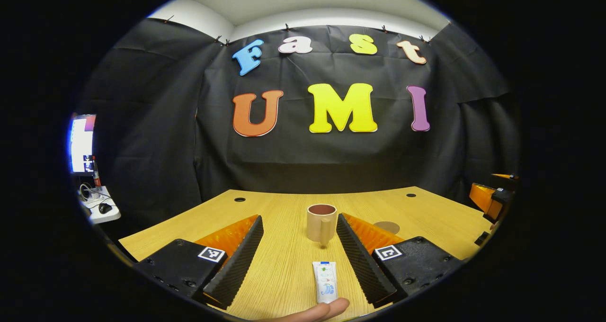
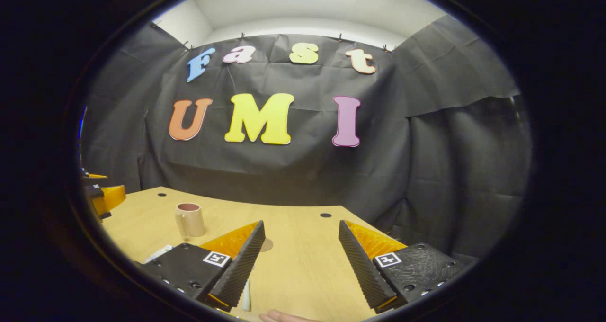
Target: Put the toothbrush and toothpaste on the desktop into the cup, then pick up the cup and place it on the coaster on the desktop.
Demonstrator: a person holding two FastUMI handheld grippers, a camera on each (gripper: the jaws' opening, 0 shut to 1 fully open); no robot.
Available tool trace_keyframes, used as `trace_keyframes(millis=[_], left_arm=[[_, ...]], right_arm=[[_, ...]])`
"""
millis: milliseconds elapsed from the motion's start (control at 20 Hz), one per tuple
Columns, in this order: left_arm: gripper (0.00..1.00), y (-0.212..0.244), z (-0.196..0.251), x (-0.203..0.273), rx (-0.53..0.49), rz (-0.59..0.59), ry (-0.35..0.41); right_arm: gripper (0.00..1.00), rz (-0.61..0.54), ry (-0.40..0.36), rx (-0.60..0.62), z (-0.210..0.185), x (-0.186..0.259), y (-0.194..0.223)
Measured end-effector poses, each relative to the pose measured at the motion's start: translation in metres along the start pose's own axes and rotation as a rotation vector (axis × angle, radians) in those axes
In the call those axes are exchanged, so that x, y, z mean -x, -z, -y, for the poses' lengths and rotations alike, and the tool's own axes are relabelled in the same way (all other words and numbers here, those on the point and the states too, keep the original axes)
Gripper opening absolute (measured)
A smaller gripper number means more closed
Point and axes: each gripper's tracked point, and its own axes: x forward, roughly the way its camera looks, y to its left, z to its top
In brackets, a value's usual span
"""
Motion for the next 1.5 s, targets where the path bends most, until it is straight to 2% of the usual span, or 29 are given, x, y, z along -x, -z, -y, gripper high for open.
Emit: trace_keyframes(millis=[300,450,750,1000,1250,1500], left_arm=[[0.99,0.004,0.002,0.001,0.002,-0.007,0.003],[0.98,0.018,0.003,-0.001,0.015,-0.053,0.005],[0.99,0.070,0.014,-0.001,0.019,-0.213,0.040],[0.99,0.127,0.034,0.012,0.008,-0.414,0.096],[0.99,0.155,0.038,0.020,0.034,-0.537,0.099],[1.00,0.180,0.040,0.028,-0.001,-0.677,0.105]], right_arm=[[0.94,0.011,-0.005,0.004,-0.001,0.003,-0.001],[0.94,0.024,-0.006,0.016,-0.003,0.004,-0.002],[0.94,0.043,-0.031,0.041,-0.012,0.006,0.002],[0.95,0.017,-0.050,0.061,-0.018,0.002,0.017],[0.96,-0.030,-0.052,0.041,-0.014,-0.003,0.031],[0.94,-0.059,-0.055,0.053,-0.017,-0.006,0.043]])
